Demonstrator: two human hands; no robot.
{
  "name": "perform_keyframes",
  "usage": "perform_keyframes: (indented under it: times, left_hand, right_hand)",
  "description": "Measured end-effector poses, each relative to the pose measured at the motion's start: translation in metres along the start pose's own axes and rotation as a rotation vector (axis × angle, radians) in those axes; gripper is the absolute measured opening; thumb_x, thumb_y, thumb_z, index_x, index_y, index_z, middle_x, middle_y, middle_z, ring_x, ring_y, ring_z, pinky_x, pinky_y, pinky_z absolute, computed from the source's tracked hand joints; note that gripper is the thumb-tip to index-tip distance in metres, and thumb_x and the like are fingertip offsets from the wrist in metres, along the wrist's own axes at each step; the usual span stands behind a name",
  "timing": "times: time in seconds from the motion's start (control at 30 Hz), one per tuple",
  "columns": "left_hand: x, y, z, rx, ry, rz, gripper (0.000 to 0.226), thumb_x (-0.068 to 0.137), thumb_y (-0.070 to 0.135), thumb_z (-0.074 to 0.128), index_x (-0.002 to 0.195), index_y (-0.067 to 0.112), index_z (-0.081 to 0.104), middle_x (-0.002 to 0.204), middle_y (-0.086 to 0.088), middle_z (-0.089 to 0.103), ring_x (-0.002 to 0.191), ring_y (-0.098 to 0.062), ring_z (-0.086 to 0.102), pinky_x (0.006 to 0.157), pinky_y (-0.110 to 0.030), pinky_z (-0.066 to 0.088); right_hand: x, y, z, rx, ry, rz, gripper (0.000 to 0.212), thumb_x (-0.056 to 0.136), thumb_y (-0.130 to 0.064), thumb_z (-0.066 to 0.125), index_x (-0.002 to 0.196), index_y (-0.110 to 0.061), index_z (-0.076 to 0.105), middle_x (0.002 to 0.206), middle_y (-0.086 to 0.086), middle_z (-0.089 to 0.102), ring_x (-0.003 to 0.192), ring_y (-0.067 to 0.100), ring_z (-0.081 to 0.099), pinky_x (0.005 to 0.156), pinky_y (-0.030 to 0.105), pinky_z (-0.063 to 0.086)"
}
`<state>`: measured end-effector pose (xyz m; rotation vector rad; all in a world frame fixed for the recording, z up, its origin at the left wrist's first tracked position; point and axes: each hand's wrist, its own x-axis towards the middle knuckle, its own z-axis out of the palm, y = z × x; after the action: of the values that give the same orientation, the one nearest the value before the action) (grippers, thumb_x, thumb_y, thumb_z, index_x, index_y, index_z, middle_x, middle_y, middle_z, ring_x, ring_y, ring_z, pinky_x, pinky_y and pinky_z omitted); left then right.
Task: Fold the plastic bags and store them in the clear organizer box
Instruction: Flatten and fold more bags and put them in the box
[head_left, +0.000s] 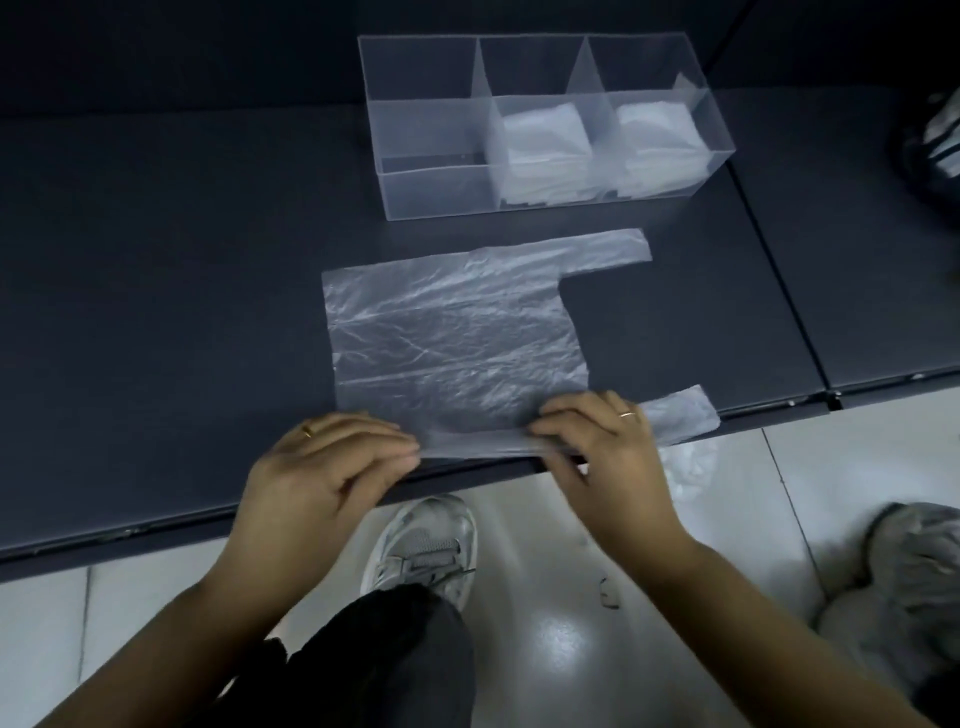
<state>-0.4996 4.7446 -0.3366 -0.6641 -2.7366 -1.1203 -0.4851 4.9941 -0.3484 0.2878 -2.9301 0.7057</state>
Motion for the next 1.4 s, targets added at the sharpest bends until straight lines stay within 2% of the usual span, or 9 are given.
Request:
perform_keyframes:
  times: [0.27,0.4,0.63,0.83,0.97,1.07,1.13,1.27,1.4]
  left_hand:
    - [0.041,-0.023,-0.045,-0.351,-0.044,-0.521,0.014,0.070,0.045,0.062,0.079,0.052,0.071,0.078,0.028,0.070,0.074,0.017,0.060,0.068,0.005,0.038]
    - [0.071,-0.038,-0.053,-0.429,-0.068,-0.575,0.012,0.069,0.046,0.066,0.078,0.045,0.075,0.079,0.021,0.072,0.074,0.012,0.064,0.063,0.003,0.040]
    - [0.122,-0.077,-0.028,-0.276,0.077,-0.720,0.022,0.075,0.041,0.077,0.070,0.020,0.070,0.068,0.013,0.071,0.062,0.006,0.062,0.060,-0.004,0.043]
    - [0.123,-0.086,-0.012,0.112,0.142,-0.660,0.026,0.082,0.044,0.069,0.081,0.018,0.070,0.089,0.003,0.067,0.081,-0.013,0.060,0.074,-0.028,0.045]
    - [0.115,-0.063,-0.001,0.313,0.299,-0.195,0.018,0.091,0.020,0.057,0.096,0.006,0.068,0.101,-0.014,0.062,0.092,-0.031,0.057,0.086,-0.035,0.042]
    - [0.103,-0.052,0.020,0.382,0.027,-0.036,0.034,0.099,0.019,0.047,0.124,-0.002,0.059,0.131,-0.020,0.056,0.124,-0.035,0.050,0.109,-0.041,0.033]
    - [0.097,-0.056,0.027,0.467,-0.184,-0.153,0.056,0.102,0.037,0.032,0.146,0.003,0.031,0.155,-0.011,0.027,0.145,-0.025,0.019,0.120,-0.038,0.009]
    - [0.091,-0.069,0.036,0.590,-0.269,-0.250,0.082,0.087,0.063,0.001,0.152,0.012,-0.002,0.160,-0.002,-0.008,0.147,-0.015,-0.010,0.118,-0.036,-0.011]
    - [0.089,-0.068,0.035,0.650,-0.314,-0.204,0.073,0.089,0.051,0.002,0.147,0.012,-0.015,0.159,-0.004,-0.014,0.146,-0.018,-0.015,0.118,-0.041,-0.010]
  right_hand:
    - [0.002,0.072,-0.090,0.268,-0.136,0.381,0.022,0.087,-0.041,0.054,0.083,-0.033,0.074,0.082,-0.020,0.072,0.083,-0.005,0.065,0.073,0.003,0.043]
    - [0.030,0.073,-0.106,0.459,-0.120,0.389,0.024,0.090,-0.038,0.053,0.075,-0.040,0.072,0.080,-0.023,0.071,0.079,-0.011,0.063,0.071,-0.002,0.040]
    - [0.109,0.104,-0.056,0.471,0.053,0.677,0.030,0.087,-0.030,0.066,0.065,-0.011,0.062,0.058,-0.001,0.052,0.054,0.004,0.044,0.057,0.017,0.037]
    - [0.127,0.114,-0.033,0.300,0.112,0.740,0.031,0.084,-0.034,0.069,0.060,-0.015,0.063,0.063,0.003,0.059,0.059,0.011,0.051,0.052,0.021,0.039]
    - [0.131,0.112,-0.030,0.243,0.120,0.759,0.037,0.086,-0.033,0.067,0.074,0.002,0.066,0.070,0.012,0.060,0.065,0.019,0.052,0.059,0.025,0.040]
    - [0.133,0.107,-0.033,0.207,0.096,0.797,0.038,0.087,-0.030,0.064,0.085,0.007,0.065,0.075,0.015,0.059,0.068,0.021,0.052,0.058,0.027,0.039]
    - [0.136,0.096,-0.034,0.059,0.131,0.808,0.032,0.088,-0.029,0.061,0.093,0.002,0.065,0.091,0.017,0.064,0.080,0.027,0.057,0.064,0.029,0.041]
    - [0.135,0.015,-0.004,-0.082,0.290,0.393,0.032,0.090,-0.015,0.055,0.120,-0.006,0.058,0.125,0.018,0.054,0.115,0.035,0.049,0.097,0.039,0.037]
    - [0.127,-0.074,0.060,0.240,-0.131,-0.022,0.048,0.100,-0.020,0.041,0.146,-0.007,0.033,0.154,0.011,0.032,0.143,0.023,0.023,0.119,0.034,0.013]
